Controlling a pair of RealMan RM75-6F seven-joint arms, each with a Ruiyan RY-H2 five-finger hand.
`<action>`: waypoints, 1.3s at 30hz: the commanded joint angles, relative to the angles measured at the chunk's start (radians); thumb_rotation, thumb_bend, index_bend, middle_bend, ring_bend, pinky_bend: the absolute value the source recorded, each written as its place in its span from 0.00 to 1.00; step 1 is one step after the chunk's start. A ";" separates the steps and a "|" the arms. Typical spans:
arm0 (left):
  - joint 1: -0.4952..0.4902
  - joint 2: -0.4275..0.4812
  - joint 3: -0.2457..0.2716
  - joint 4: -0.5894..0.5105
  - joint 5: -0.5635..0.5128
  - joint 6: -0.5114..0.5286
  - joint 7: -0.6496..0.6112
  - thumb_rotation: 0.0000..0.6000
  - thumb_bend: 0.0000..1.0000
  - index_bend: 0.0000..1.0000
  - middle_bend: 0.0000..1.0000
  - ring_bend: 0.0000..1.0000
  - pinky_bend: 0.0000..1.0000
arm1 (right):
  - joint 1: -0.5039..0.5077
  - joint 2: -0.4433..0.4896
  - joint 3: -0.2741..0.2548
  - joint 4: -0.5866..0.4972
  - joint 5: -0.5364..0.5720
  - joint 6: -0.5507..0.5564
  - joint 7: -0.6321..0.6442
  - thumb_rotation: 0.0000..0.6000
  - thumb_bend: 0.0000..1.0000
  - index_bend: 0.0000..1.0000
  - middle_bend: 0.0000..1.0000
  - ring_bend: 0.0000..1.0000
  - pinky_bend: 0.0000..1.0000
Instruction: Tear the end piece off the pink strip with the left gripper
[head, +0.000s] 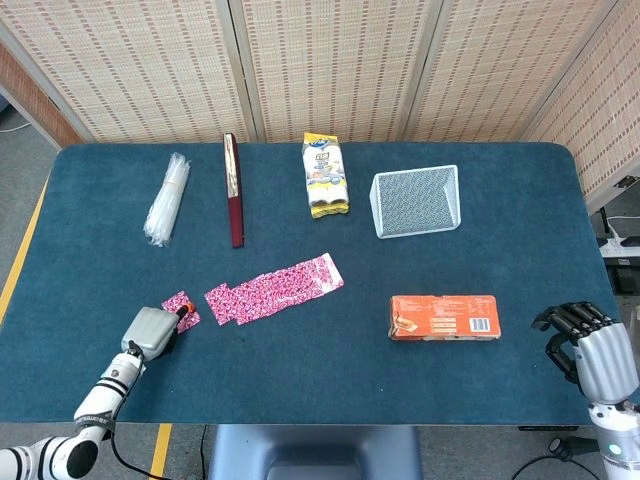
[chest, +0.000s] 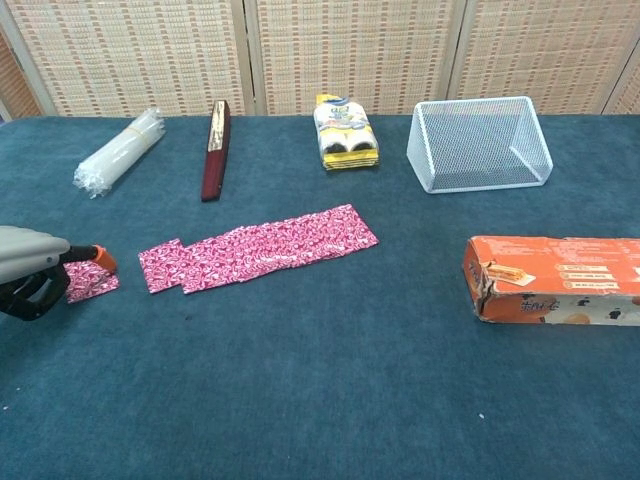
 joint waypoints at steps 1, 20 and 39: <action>0.011 0.012 0.002 -0.003 -0.003 0.013 -0.007 1.00 0.81 0.33 0.66 0.70 0.65 | 0.001 0.001 -0.001 -0.001 0.001 -0.004 -0.001 1.00 0.74 0.57 0.63 0.52 0.53; 0.047 0.030 -0.007 0.001 0.010 0.070 -0.032 1.00 0.81 0.29 0.66 0.71 0.65 | 0.007 0.002 -0.008 -0.002 0.001 -0.020 -0.009 1.00 0.74 0.57 0.63 0.52 0.53; -0.030 -0.029 -0.075 -0.040 0.075 0.047 0.002 1.00 0.81 0.21 0.66 0.71 0.66 | 0.011 0.009 -0.012 -0.008 0.005 -0.031 0.001 1.00 0.74 0.57 0.63 0.52 0.53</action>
